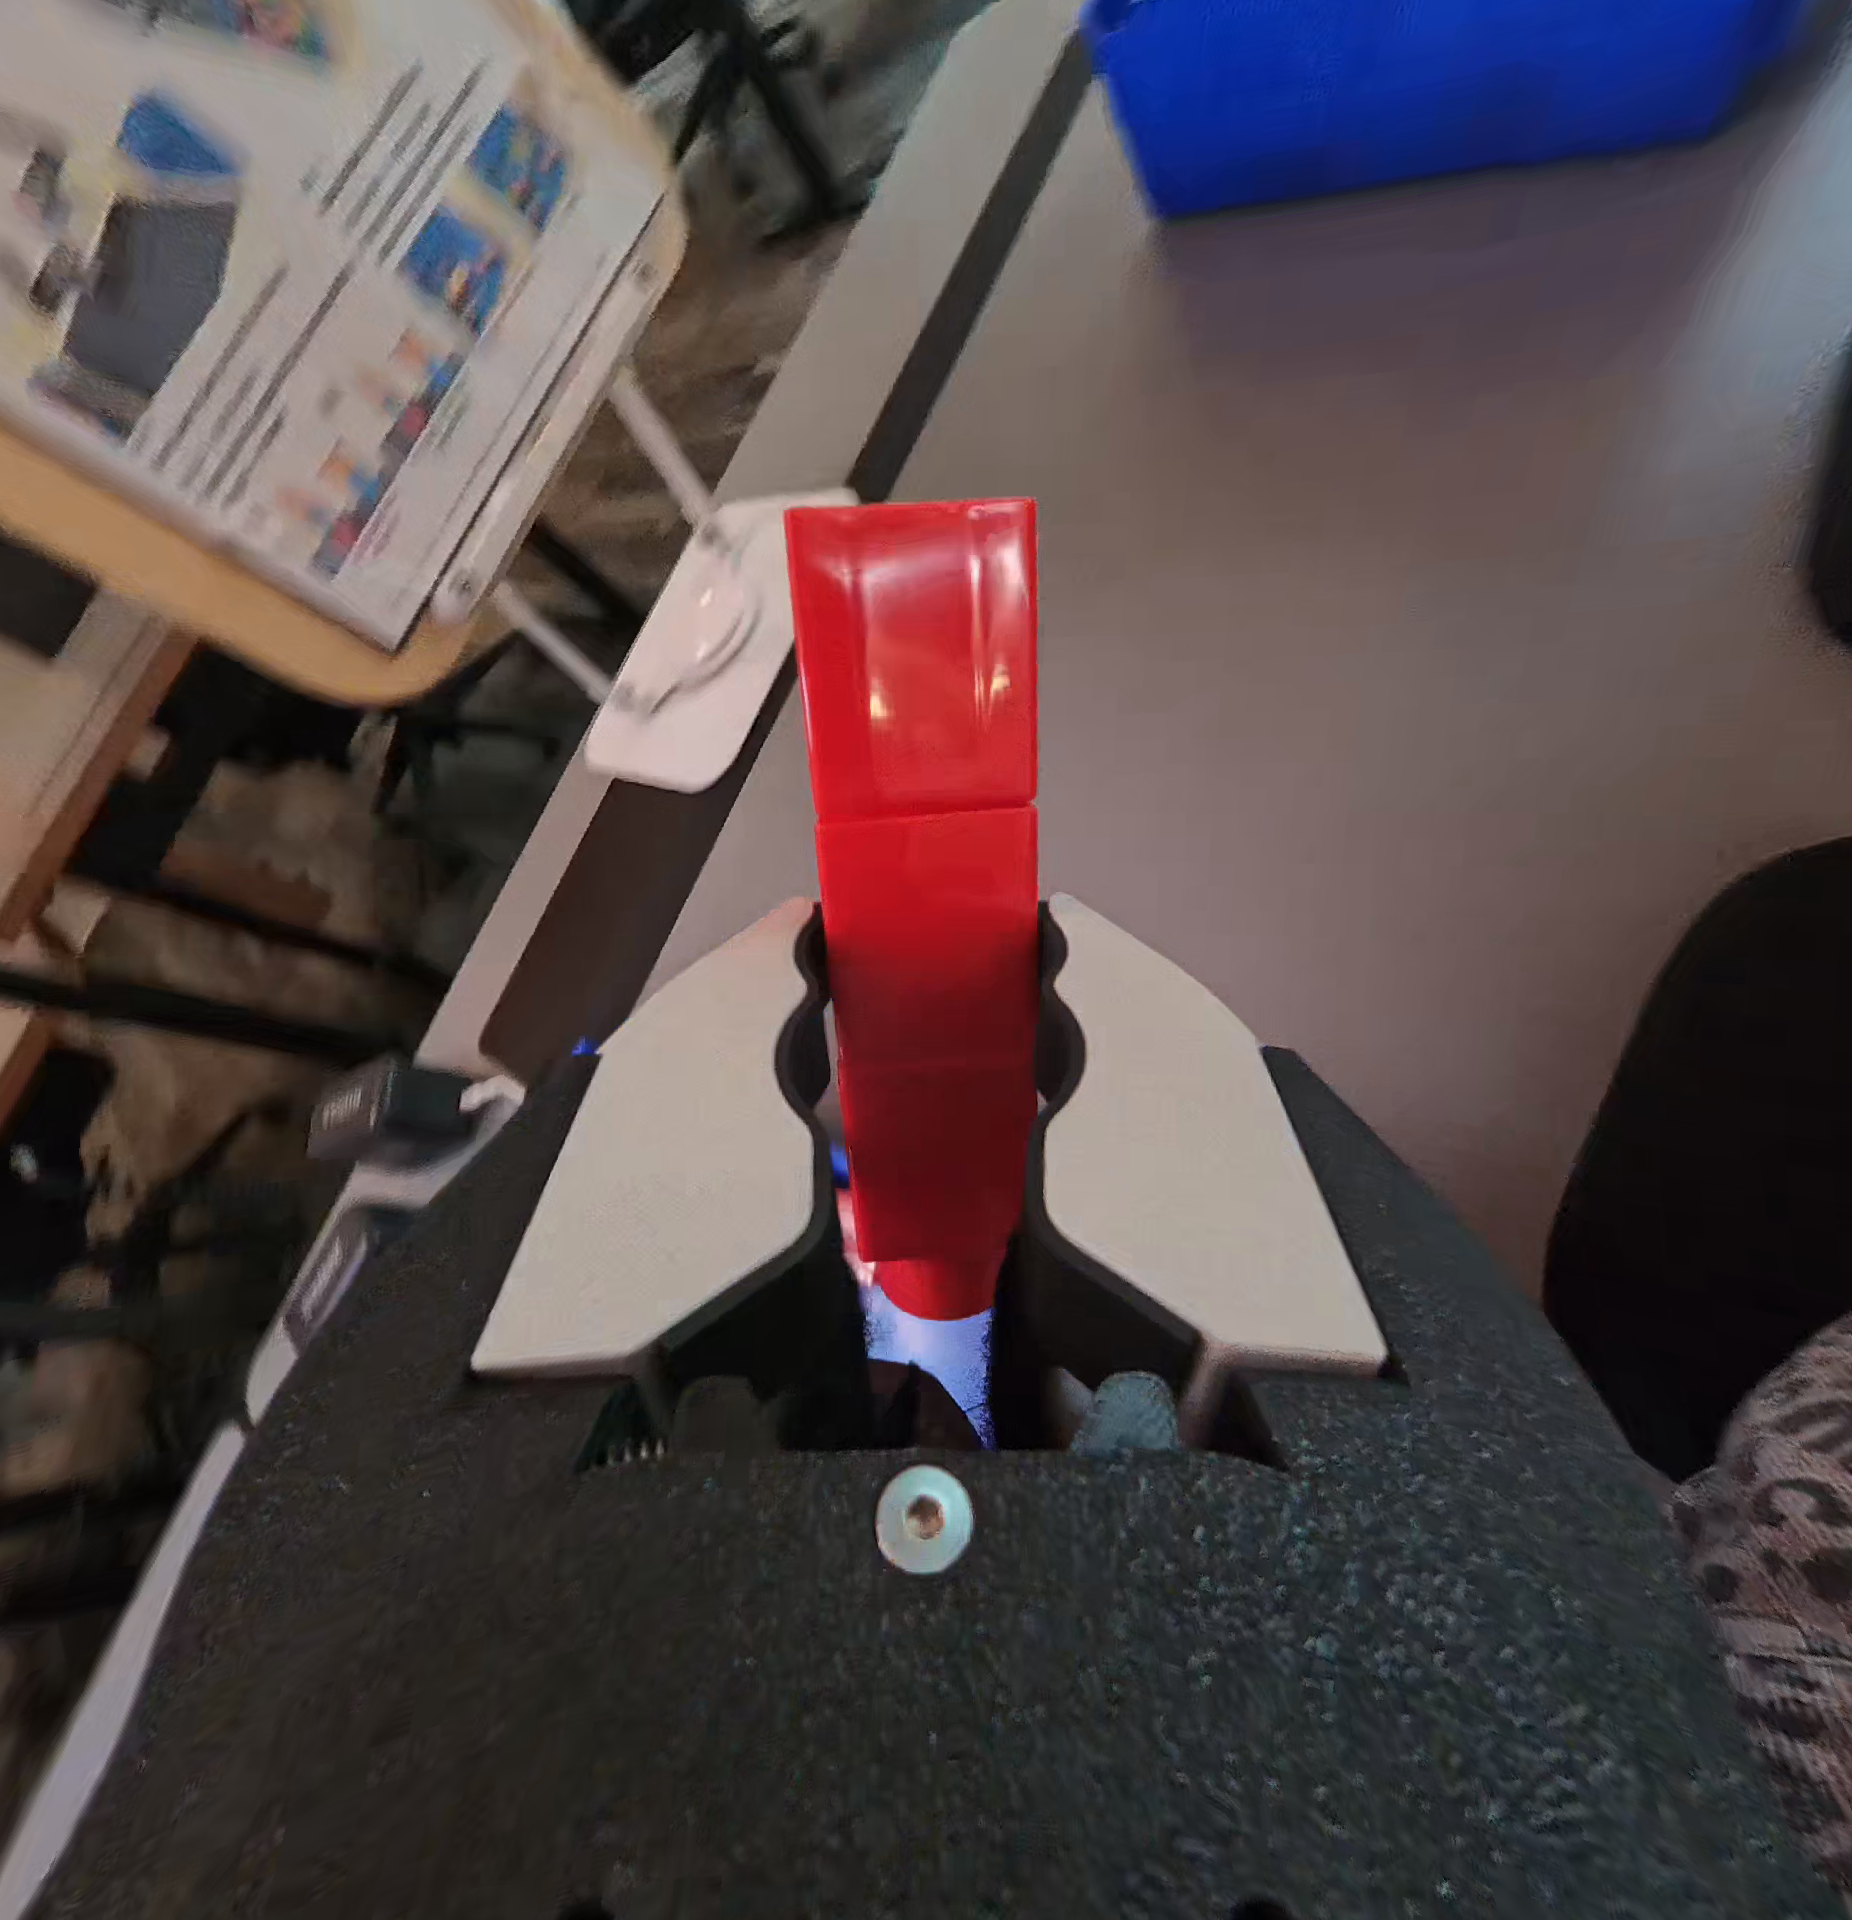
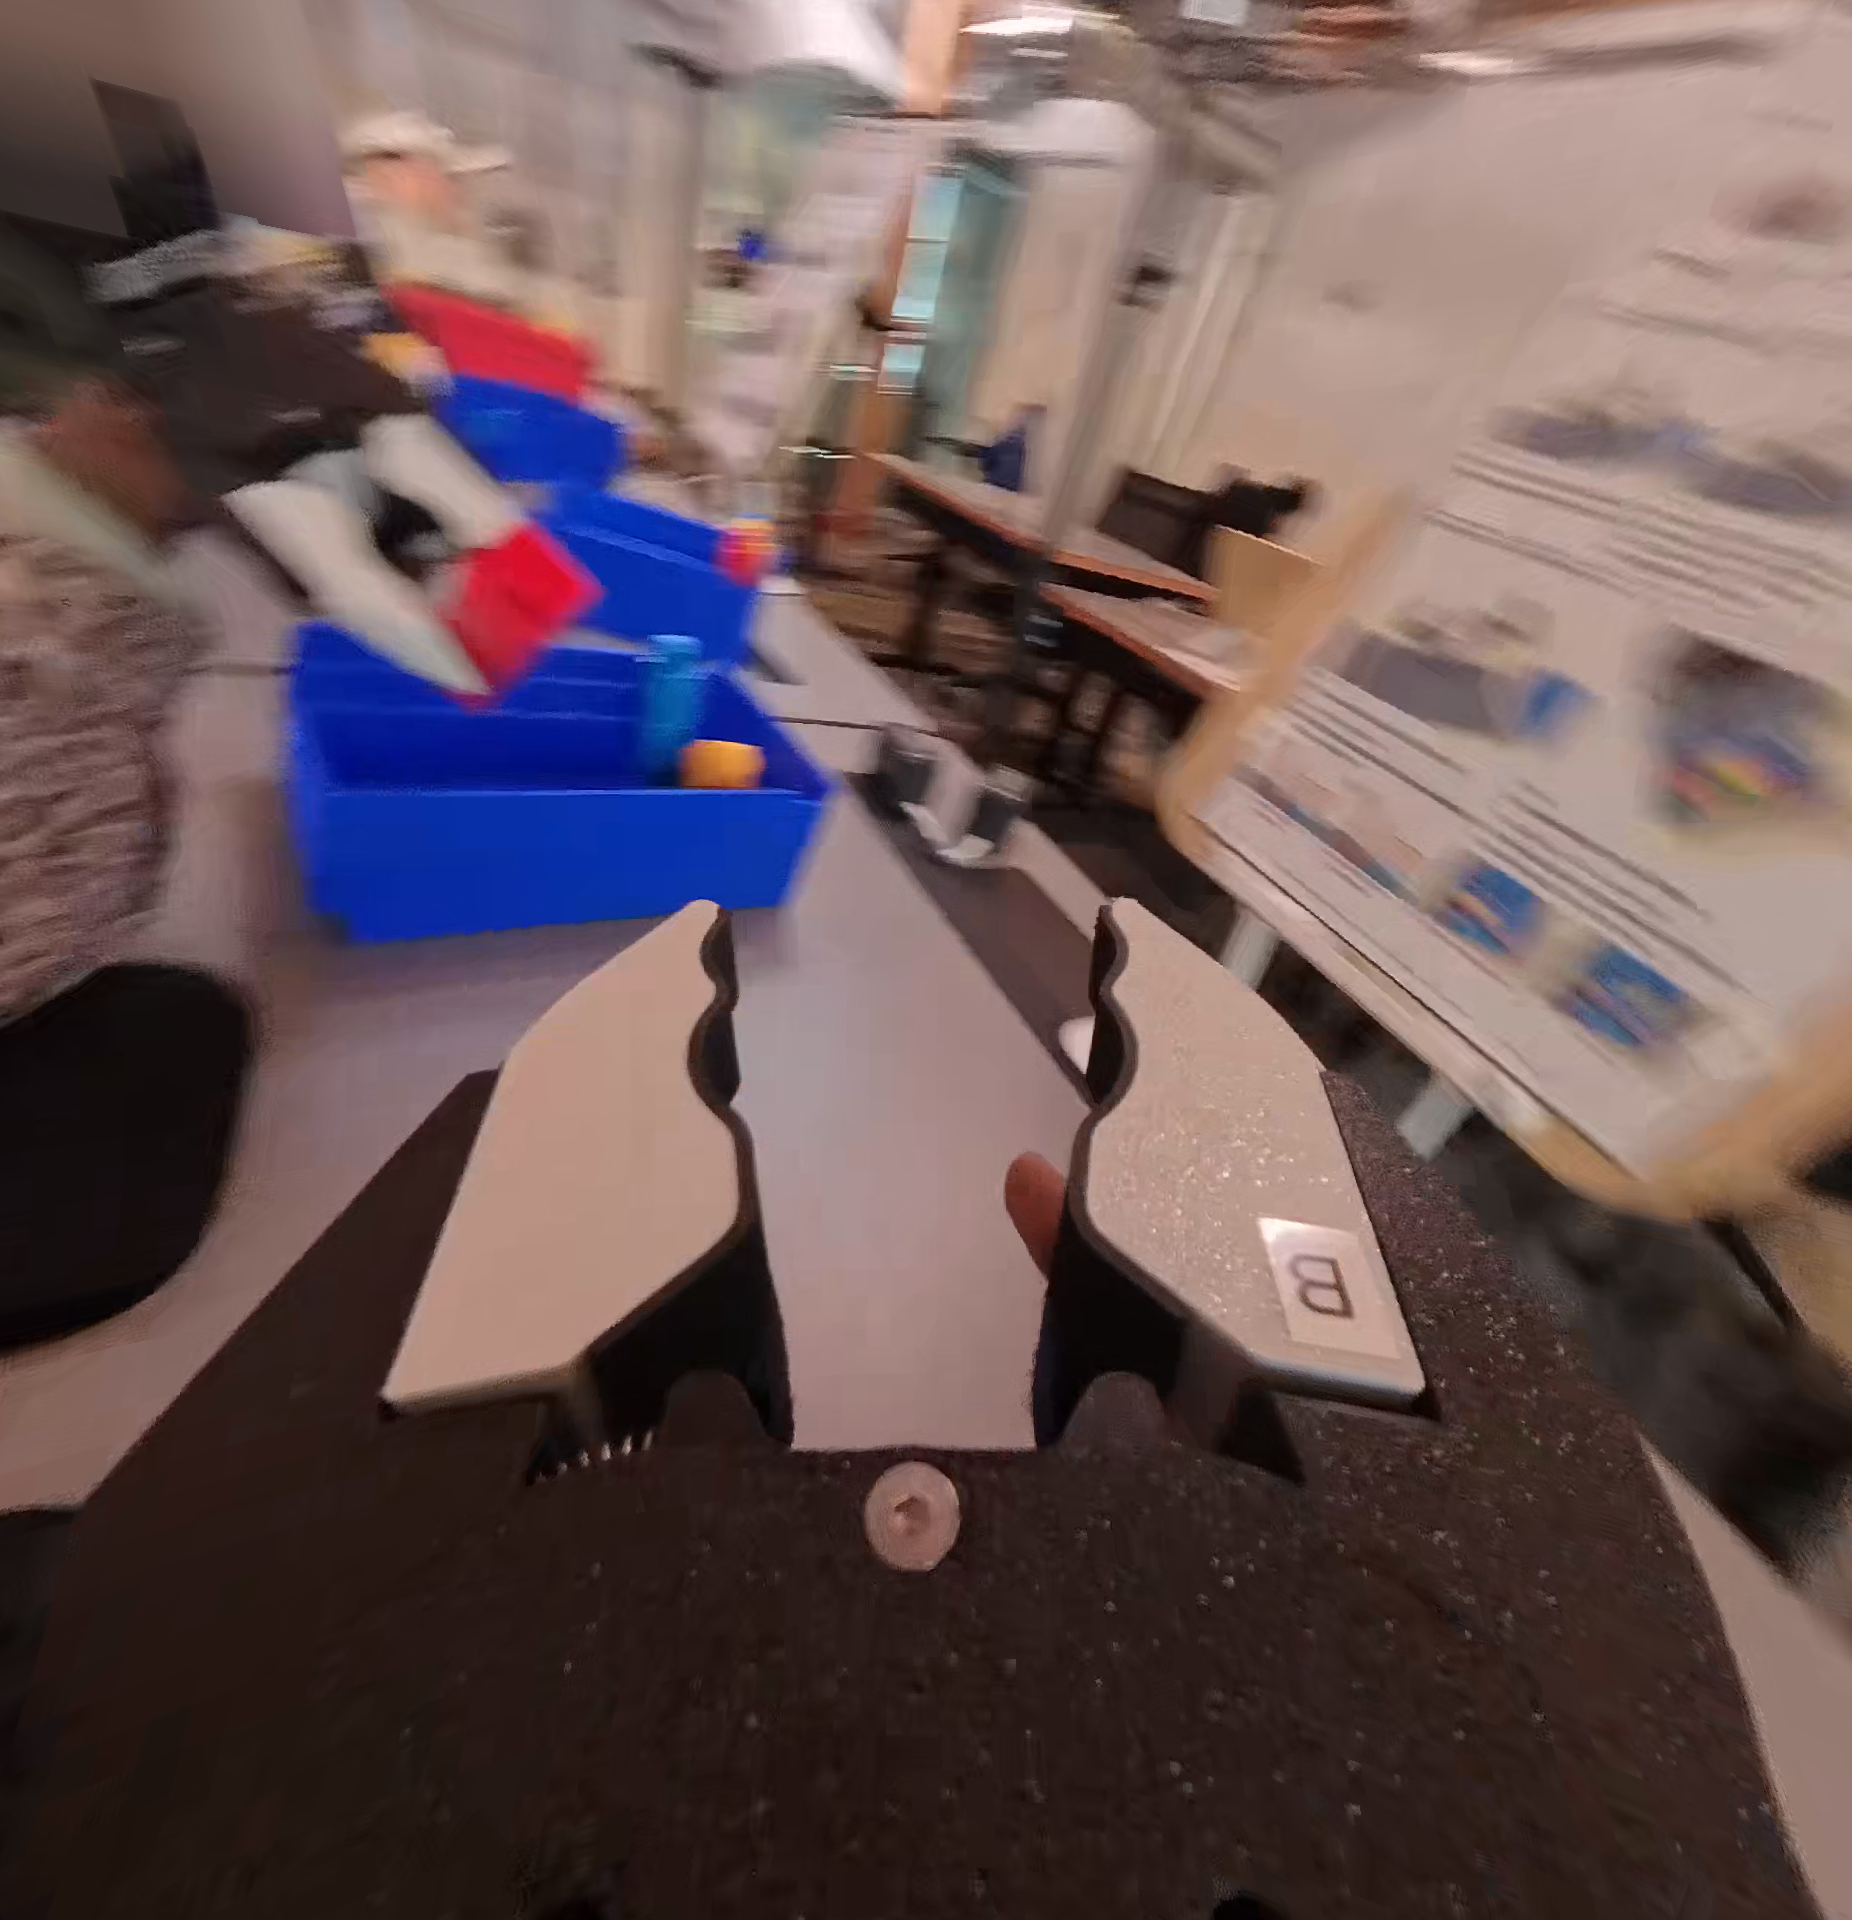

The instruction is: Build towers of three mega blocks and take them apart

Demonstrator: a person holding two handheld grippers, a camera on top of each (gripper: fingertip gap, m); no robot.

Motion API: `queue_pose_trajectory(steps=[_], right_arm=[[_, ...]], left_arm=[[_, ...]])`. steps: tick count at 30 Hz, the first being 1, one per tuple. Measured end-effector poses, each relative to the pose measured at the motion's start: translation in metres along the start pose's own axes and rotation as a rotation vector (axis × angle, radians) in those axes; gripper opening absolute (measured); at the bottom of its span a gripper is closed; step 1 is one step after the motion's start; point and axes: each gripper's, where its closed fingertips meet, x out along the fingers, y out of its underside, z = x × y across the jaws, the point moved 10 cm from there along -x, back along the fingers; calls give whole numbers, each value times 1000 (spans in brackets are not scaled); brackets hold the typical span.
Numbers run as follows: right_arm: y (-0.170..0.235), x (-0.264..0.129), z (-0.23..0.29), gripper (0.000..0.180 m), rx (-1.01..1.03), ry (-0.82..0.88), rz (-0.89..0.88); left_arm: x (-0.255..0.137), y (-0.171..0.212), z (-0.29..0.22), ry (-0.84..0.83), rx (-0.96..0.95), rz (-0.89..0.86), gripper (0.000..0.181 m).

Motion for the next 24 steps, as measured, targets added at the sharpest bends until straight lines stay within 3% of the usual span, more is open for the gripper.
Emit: queue_pose_trajectory(steps=[2,5,8,10,11,17,18,21,24], right_arm=[[-18,36,33,67,-118,-198,-7],[-29,80,75,65,-275,-325,36],[-24,106,96,63,-419,-316,131],[-21,114,100,48,-461,-297,133],[-20,114,102,39,-471,-323,131],[-25,102,97,36,-411,-376,90],[-24,99,95,36,-405,-373,92],[-27,74,74,36,-336,-313,38],[-30,30,44,36,-262,-140,-25]], left_arm=[[12,-23,-10,71,88,-10,36],[29,-45,-20,147,171,-13,36],[40,-57,-28,214,209,-26,36],[44,-61,-31,234,226,-24,36],[45,-62,-31,228,230,-15,36],[39,-64,-30,281,177,-156,36],[39,-63,-30,261,183,-117,36],[37,-28,-14,51,159,274,36],[20,-9,2,-28,31,145,36]])
